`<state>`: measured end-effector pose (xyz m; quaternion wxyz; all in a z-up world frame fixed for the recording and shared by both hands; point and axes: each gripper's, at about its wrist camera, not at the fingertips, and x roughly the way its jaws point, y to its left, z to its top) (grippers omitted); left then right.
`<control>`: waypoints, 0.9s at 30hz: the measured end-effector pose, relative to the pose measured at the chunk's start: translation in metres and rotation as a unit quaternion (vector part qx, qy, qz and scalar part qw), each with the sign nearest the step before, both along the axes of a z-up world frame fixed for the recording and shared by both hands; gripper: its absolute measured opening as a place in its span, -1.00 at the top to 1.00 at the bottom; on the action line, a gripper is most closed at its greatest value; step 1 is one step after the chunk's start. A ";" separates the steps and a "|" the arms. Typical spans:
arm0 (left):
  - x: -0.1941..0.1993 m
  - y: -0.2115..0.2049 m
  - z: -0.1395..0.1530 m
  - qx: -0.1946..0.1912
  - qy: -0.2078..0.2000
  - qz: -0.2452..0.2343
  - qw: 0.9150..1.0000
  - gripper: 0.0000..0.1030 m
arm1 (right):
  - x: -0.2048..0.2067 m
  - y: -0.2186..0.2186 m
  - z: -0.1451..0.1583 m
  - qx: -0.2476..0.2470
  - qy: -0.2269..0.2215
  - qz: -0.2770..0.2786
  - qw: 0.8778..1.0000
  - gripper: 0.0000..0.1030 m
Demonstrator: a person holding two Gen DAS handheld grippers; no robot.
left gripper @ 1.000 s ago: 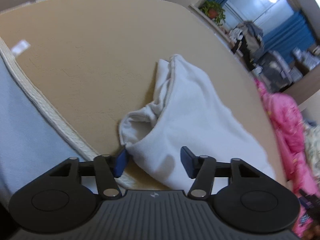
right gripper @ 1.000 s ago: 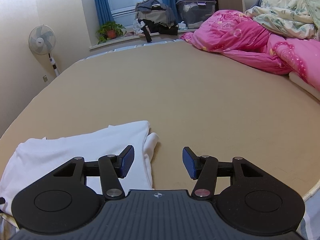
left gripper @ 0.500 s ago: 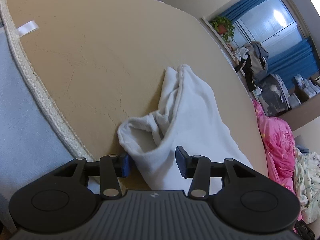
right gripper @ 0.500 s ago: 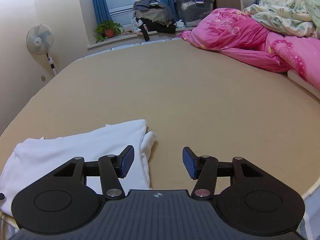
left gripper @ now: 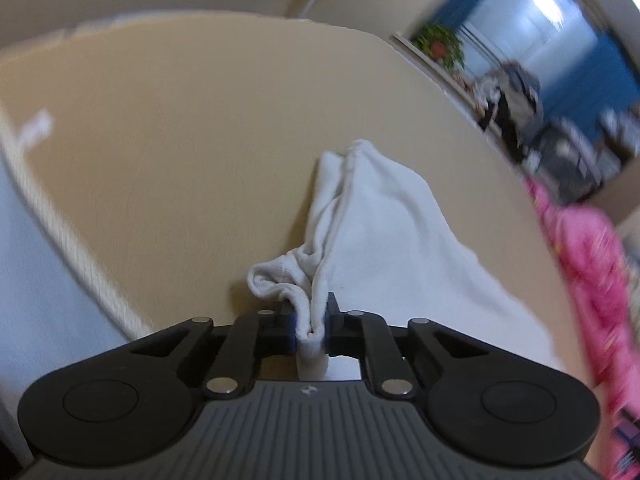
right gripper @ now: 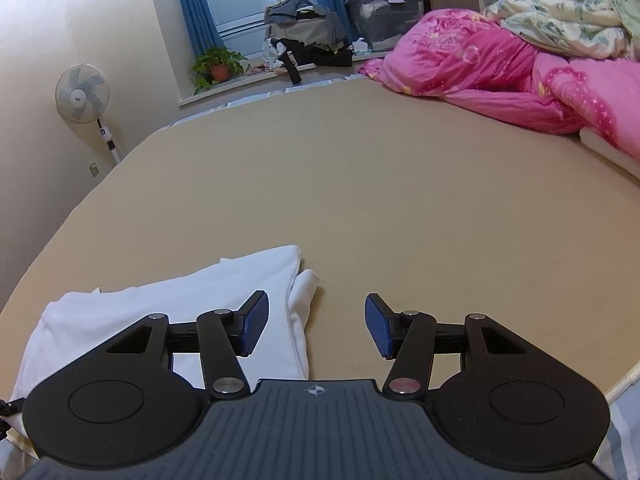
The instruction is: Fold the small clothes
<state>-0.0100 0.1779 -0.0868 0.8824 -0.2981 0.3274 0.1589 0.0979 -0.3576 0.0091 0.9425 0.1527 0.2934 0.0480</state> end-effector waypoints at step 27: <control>0.050 -0.237 0.049 0.107 -0.073 -0.435 0.891 -0.15 | 0.008 -0.019 -0.010 0.049 0.035 -0.005 0.998 -0.07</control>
